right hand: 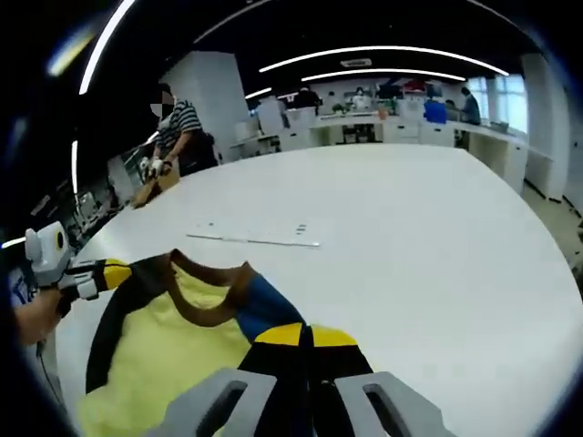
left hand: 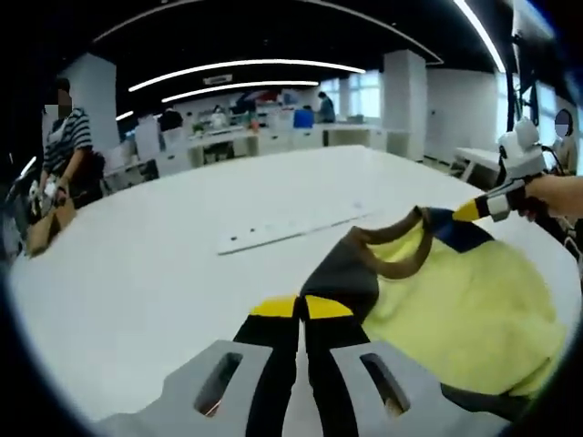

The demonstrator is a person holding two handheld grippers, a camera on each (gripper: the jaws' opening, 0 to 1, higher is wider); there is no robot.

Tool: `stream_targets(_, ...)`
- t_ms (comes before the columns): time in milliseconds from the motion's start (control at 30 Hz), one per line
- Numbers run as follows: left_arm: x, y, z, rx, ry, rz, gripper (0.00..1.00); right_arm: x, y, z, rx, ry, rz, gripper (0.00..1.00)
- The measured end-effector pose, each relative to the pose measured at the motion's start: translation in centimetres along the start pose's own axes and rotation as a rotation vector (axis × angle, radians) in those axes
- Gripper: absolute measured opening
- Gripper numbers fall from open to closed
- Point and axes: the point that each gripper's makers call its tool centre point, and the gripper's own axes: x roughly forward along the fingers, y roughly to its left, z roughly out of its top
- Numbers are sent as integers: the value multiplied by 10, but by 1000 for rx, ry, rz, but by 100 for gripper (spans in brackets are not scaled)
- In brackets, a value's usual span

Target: Fold the garment on the visible template until the final outline fits inside the template.

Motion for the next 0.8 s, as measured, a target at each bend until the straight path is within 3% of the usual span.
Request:
stream_targets(200, -2, -3, -1, 6, -17, -3, 1, -9, 2, 1, -38, -4, -10, 1)
stream_targets(467, -26, -6, 9, -16, -73, -28, 14, -20, -9, 16, -43, -50, -8, 24)
stream_targets(567, -38, -14, 7, -10, -80, -57, 18, -33, -6, 11, 0, -72, 5, 32)
stream_targets(700, -52, -23, 2, -60, -87, -95, 24, -42, -10, 4, 28, -73, 17, 39)
stream_targets(800, -63, -36, -1, -40, -80, -129, 28, -51, -7, -1, 47, -79, 34, 43)
